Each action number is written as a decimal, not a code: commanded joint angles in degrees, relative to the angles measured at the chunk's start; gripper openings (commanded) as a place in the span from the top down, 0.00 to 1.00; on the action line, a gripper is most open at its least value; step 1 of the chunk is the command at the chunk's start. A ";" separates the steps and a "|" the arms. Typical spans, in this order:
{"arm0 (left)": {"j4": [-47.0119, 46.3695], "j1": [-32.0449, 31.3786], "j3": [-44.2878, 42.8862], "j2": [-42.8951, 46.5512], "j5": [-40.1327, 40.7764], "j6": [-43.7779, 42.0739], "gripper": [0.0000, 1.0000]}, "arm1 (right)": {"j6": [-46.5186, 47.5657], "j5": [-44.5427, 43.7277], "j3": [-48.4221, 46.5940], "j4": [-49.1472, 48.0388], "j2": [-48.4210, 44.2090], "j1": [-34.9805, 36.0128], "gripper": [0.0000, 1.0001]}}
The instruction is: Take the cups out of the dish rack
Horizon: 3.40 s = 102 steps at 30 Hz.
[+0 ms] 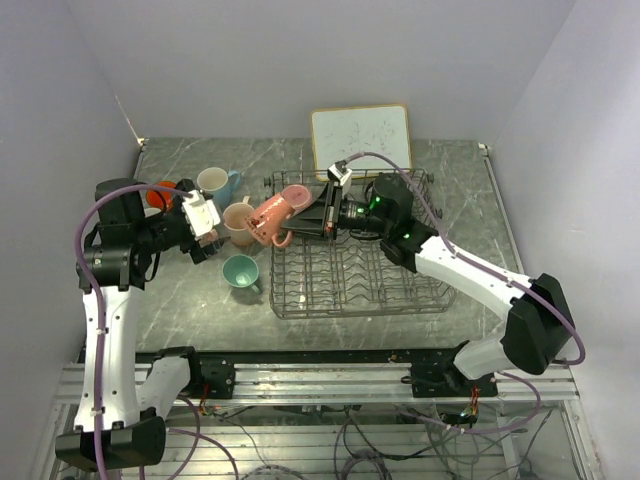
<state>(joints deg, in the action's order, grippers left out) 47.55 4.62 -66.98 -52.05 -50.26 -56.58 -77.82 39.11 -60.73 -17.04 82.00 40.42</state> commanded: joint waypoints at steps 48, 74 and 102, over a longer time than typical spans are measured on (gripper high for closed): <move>7.86 -0.16 -0.12 -18.00 41.72 9.36 0.93 | 10.47 -15.56 2.34 17.80 -9.26 -4.20 0.14; -2.17 -0.65 6.13 -36.60 47.81 14.10 0.93 | 48.96 -36.02 -17.14 42.43 10.66 -5.43 0.11; 21.63 -0.79 -14.64 -24.47 27.43 15.04 0.07 | 74.53 -47.66 -36.60 43.60 40.96 0.81 0.29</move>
<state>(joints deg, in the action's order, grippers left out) 63.72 4.16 -77.69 -77.91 -14.26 -42.81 -7.05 -5.89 -96.42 26.96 121.62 40.95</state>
